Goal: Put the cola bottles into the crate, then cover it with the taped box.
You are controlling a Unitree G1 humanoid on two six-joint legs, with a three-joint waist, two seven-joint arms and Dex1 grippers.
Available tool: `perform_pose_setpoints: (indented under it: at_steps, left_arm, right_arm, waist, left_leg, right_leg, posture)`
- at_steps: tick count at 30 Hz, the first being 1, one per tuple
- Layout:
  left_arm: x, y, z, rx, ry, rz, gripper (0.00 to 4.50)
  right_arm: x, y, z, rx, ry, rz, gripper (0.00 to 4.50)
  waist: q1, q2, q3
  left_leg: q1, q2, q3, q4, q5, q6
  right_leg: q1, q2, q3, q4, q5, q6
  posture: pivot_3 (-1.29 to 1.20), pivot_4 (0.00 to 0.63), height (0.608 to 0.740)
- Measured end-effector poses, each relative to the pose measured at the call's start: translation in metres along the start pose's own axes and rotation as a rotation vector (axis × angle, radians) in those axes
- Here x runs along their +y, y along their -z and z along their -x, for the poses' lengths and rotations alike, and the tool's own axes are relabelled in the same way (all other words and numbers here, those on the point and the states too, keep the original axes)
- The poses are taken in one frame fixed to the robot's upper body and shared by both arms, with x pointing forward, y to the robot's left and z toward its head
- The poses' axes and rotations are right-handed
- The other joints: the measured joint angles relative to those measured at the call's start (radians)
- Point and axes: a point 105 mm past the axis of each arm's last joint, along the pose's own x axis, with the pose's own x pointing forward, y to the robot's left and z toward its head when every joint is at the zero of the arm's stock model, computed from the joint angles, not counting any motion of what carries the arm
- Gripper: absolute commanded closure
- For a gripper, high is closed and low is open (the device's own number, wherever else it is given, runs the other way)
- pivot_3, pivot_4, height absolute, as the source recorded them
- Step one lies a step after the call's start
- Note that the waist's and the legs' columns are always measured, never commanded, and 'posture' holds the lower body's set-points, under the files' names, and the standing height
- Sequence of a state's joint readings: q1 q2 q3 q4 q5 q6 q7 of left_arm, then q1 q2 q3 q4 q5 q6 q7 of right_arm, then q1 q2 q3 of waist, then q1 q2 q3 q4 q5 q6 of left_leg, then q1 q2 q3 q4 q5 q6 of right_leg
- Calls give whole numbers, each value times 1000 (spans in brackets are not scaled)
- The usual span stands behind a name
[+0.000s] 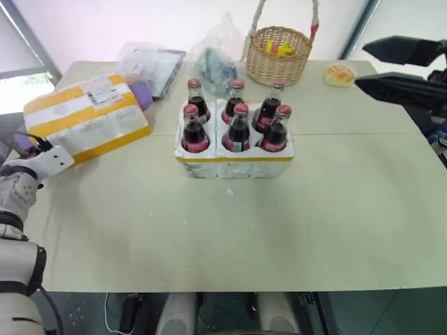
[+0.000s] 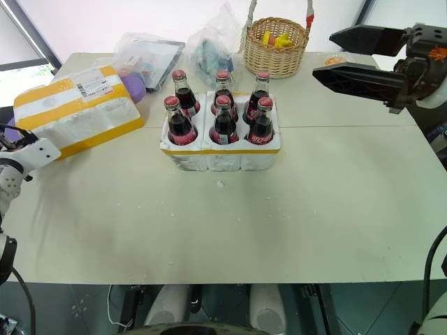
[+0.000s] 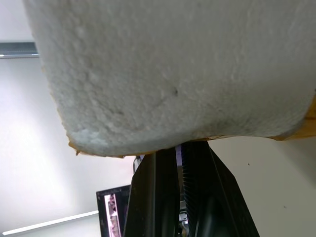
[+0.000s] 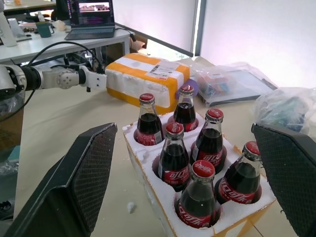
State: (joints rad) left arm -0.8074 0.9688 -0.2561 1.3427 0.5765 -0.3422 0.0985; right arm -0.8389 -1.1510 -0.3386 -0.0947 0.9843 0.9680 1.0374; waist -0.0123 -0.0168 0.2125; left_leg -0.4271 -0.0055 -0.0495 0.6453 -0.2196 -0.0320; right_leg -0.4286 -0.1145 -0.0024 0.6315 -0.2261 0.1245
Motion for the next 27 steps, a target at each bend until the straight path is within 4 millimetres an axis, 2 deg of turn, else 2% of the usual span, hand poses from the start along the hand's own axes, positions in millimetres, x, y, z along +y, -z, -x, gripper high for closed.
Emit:
perform_pose_setpoints:
  at_steps: [6, 13, 20, 27]
  left_arm:
    - [-2, -3, 2, -38, 6, 30, 4426]
    - [-5, -11, 16, -192, 53, 82, 4426]
    - [-13, -30, 50, -351, 112, 117, 4426]
    - [-22, -26, 92, -299, 162, 118, 4426]
  right_arm:
    - [-2, 6, 1, -3, 13, -17, 0]
    - [-2, 12, -1, -26, 7, -28, 0]
    - [-4, 19, -5, -44, 2, -42, 0]
    - [-4, 24, -7, -56, -9, -50, 0]
  waist:
    - [1, 0, 0]
    - [0, 0, 0]
    - [-1, 1, 0]
    - [-4, 1, 0]
  left_leg:
    - [0, 0, 0, 0, 0, 0]
    - [0, 0, 0, 0, 0, 0]
    - [0, 0, 1, 0, 0, 0]
    - [1, 0, 1, 0, 0, 0]
  right_leg:
    - [0, 0, 0, 0, 0, 0]
    - [0, -1, 0, 0, 0, 0]
    - [0, -2, 1, 0, 0, -1]
    - [0, -2, 1, 0, 0, -1]
  posture:
    - [0, 150, 737]
    - [0, 150, 737]
    - [0, 150, 737]
    - [0, 150, 737]
